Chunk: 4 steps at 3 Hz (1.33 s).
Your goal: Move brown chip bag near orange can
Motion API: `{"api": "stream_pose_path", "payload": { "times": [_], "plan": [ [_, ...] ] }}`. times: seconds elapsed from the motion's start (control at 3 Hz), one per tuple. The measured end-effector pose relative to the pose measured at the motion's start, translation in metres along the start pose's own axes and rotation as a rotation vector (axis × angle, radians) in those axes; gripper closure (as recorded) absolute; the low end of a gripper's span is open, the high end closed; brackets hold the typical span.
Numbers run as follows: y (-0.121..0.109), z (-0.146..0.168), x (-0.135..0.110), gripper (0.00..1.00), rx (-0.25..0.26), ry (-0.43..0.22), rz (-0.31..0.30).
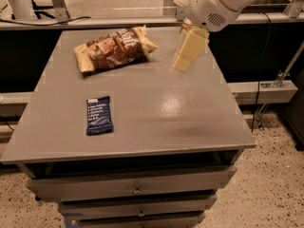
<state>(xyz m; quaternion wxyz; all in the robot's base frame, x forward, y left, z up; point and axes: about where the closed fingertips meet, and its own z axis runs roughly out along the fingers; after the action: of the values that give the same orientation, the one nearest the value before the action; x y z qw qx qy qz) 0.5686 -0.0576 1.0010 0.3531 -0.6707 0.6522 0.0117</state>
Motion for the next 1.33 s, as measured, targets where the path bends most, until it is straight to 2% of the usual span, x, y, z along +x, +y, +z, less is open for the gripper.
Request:
{"api": "stream_pose_path", "payload": {
  "times": [0.33, 0.67, 1.0, 1.33],
  "plan": [
    [-0.003, 0.0, -0.001, 0.0, 0.014, -0.022, -0.001],
    [-0.017, 0.038, -0.012, 0.0, 0.033, -0.093, 0.026],
    [-0.061, 0.088, -0.028, 0.0, 0.114, -0.174, 0.067],
    [-0.102, 0.132, -0.044, 0.0, 0.163, -0.226, 0.089]
  ]
}}
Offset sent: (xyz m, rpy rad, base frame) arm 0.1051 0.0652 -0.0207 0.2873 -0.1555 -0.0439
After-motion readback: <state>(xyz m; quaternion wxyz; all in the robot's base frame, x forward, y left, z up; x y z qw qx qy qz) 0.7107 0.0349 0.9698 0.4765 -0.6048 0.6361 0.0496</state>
